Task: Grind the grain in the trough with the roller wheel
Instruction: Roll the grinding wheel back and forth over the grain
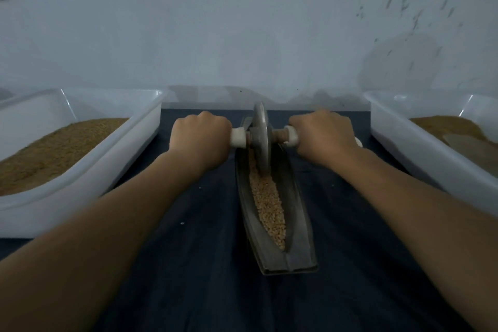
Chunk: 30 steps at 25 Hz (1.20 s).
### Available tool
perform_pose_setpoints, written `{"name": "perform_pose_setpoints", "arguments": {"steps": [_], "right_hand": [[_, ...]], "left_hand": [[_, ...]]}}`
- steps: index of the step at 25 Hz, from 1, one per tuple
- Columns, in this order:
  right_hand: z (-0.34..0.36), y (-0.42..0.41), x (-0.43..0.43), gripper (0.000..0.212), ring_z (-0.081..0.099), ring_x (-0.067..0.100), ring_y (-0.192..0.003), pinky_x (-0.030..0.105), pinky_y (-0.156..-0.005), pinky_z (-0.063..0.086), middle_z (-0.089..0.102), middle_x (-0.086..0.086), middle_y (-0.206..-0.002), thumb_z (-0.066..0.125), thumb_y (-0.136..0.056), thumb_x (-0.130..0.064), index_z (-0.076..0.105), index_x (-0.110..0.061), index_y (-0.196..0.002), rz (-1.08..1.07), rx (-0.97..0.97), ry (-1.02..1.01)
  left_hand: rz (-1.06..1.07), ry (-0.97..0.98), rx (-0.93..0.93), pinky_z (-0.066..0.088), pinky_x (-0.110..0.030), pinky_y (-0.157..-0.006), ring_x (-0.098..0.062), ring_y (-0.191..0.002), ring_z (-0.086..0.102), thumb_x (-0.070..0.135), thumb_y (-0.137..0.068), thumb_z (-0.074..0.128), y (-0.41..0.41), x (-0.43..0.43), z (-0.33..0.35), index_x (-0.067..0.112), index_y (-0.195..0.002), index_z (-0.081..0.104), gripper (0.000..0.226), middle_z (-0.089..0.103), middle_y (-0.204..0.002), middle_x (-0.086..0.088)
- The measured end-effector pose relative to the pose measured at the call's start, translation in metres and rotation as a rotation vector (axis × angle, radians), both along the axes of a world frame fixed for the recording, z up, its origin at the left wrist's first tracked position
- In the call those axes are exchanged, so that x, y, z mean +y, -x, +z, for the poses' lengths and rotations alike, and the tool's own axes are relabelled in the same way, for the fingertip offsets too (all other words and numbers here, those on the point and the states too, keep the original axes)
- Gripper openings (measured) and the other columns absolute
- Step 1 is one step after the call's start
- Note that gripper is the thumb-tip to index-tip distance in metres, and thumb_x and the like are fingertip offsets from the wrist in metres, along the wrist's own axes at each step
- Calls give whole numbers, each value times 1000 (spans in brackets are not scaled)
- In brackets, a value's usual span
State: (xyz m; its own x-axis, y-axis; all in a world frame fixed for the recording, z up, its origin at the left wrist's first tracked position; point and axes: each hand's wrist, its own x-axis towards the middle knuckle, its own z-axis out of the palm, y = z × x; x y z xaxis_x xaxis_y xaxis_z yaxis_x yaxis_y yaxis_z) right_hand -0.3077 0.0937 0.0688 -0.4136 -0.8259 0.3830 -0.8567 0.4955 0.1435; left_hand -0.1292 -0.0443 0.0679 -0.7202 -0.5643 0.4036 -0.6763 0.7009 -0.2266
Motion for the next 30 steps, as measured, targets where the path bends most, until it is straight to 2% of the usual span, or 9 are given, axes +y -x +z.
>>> {"name": "perform_pose_setpoints", "arguments": {"steps": [3, 7, 12, 15, 18, 20, 23, 27, 30], "right_hand": [[-25, -12, 43, 30, 54, 23, -63, 29, -50, 32, 48, -8, -70, 64, -81, -33, 35, -30, -73, 97, 109, 106], [-33, -29, 94, 18, 36, 20, -44, 21, -48, 19, 28, -13, -57, 43, -78, -44, 25, -42, -75, 231, 147, 221], [-13, -17, 27, 14, 54, 24, -71, 29, -54, 28, 54, -5, -79, 62, -86, -29, 48, -30, -83, 18, 53, 75], [-3, -9, 13, 13, 62, 28, -90, 33, -63, 33, 55, -3, -88, 65, -90, -30, 52, -28, -91, -34, -57, 15], [-23, -19, 57, 25, 55, 24, -71, 30, -52, 29, 51, -8, -78, 61, -85, -36, 37, -34, -79, 71, 64, 56], [-30, -30, 87, 28, 46, 23, -54, 24, -48, 22, 43, -9, -65, 54, -79, -42, 26, -40, -77, 157, 150, 123], [-26, -28, 85, 28, 41, 22, -47, 21, -46, 21, 36, -10, -58, 58, -73, -39, 30, -34, -73, 146, 203, 184], [-9, -13, 20, 14, 58, 25, -77, 30, -58, 32, 59, -3, -84, 66, -87, -31, 53, -28, -88, -42, 46, 46], [-4, -10, 12, 14, 61, 27, -85, 32, -62, 36, 60, -2, -89, 67, -88, -31, 53, -29, -91, -41, -6, 21]], "left_hand": [[-112, 126, 2, 31, -30, -51, -17, -55, 41, 38, -82, 67, -35, 22, -11, 29, -81, 56, 15, 38, -65, 7], [-273, 239, 55, 11, -16, -47, -15, -37, 26, 30, -54, 84, -72, 46, -11, 30, -64, 30, 55, 33, -48, 7], [-44, 113, 33, 33, -33, -56, -21, -58, 45, 33, -87, 62, -18, 18, -7, 25, -89, 63, 8, 44, -70, 2], [-28, 45, -36, 37, -36, -62, -28, -79, 61, 33, -90, 59, 1, 7, 6, 25, -101, 65, 15, 59, -88, -3], [-146, 133, -4, 33, -31, -53, -18, -55, 41, 39, -82, 66, -32, 23, -8, 29, -80, 58, 14, 39, -64, 7], [-265, 197, 42, 20, -21, -45, -14, -43, 28, 37, -64, 77, -62, 39, -14, 31, -63, 40, 38, 28, -53, 11], [-260, 196, 64, 11, -16, -48, -9, -43, 11, 32, -58, 81, -62, 40, -15, 31, -63, 29, 52, 14, -54, 12], [-48, 119, 52, 34, -34, -56, -23, -61, 45, 30, -88, 61, -8, 11, -7, 20, -85, 58, 11, 41, -69, 1], [-31, 34, -10, 37, -35, -61, -28, -76, 59, 32, -90, 61, -2, 8, 3, 23, -98, 65, 13, 57, -84, -3]]}}
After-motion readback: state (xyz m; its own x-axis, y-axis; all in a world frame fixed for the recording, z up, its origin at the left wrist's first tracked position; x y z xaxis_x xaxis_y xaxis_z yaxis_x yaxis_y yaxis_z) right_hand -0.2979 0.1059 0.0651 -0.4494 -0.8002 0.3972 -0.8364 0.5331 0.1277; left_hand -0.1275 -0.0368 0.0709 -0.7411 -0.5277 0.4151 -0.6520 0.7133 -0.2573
